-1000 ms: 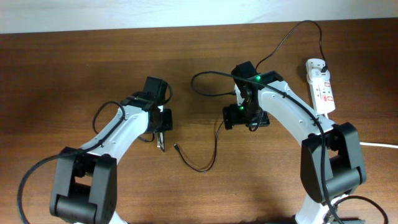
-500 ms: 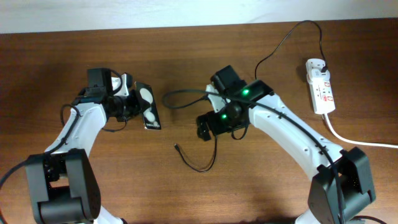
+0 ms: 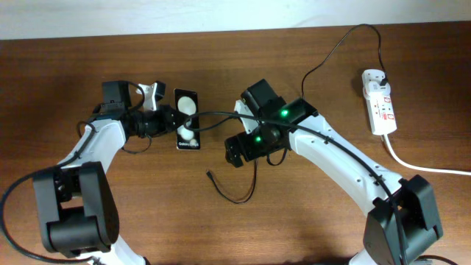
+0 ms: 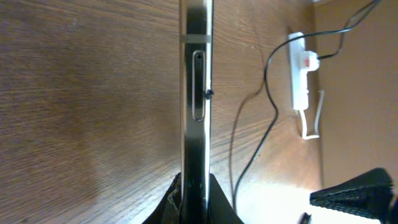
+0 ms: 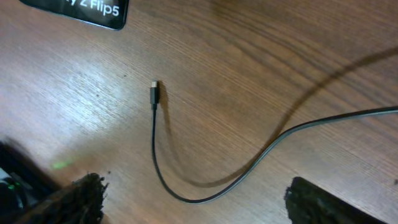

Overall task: Plug charger to phone and switch on socket
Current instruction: 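Release the phone and move the right gripper toward the cable end, then lower the right gripper and grasp the USB-C cable plug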

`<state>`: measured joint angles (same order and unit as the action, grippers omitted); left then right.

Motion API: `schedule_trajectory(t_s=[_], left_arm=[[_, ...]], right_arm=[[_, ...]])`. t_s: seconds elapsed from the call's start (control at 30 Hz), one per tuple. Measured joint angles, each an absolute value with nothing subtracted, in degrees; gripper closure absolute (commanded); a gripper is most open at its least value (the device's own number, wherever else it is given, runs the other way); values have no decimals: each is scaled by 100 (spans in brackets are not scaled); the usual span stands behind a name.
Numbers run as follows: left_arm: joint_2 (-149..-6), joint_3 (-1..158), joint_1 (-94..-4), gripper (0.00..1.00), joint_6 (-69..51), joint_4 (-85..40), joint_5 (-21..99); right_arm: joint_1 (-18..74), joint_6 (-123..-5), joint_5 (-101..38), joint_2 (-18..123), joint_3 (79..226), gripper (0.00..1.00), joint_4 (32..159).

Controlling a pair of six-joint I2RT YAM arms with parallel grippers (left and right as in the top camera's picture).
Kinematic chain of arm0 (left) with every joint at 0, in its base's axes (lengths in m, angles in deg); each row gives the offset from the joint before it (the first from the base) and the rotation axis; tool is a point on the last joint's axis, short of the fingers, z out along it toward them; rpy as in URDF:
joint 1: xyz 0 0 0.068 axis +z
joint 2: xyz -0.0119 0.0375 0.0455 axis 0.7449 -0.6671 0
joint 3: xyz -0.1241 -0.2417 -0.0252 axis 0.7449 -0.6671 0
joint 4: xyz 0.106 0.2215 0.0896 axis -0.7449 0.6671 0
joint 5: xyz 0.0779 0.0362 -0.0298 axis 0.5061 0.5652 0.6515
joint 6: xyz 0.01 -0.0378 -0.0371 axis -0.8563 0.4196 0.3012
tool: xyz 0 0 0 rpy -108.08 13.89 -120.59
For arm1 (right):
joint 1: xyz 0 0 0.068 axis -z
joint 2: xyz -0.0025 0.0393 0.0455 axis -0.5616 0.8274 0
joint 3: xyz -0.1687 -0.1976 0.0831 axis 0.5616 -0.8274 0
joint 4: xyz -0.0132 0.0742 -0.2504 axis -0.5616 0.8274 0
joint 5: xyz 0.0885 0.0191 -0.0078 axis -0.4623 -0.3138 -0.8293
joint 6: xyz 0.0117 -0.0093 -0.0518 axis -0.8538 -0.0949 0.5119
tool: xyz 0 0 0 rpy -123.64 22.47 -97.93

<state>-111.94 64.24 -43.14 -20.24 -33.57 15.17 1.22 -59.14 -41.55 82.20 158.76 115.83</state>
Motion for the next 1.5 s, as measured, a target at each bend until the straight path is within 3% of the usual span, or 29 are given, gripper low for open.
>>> schedule_trajectory(t_s=[0.1, 0.33, 0.67, 0.87, 1.33, 1.5], left_arm=[[-11194, 6424, -4309, 100, -2059, -3396, 1267], [-11194, 6424, -4309, 100, -2061, -3416, 1125], [-11194, 6424, -4309, 100, -2061, -3416, 1119], [-11194, 6424, -4309, 100, -2061, -3416, 1104], [-11194, 6424, -4309, 100, -2061, -3438, 1099], [-11194, 6424, -4309, 100, -2061, -3462, 1088]], right_arm=[[-103, -5919, -4059, 8220, 15876, 1, 11585], [-366, -5921, -3788, 8220, 15876, 1, 11581], [-370, -5925, -3760, 8220, 15876, 35, 11587], [-560, -5923, -3631, 8220, 15874, 42, 11579], [-1244, -5923, -3145, 8436, 15874, 43, 11301], [-1524, -5929, -3095, 9000, 15874, 56, 10916]])
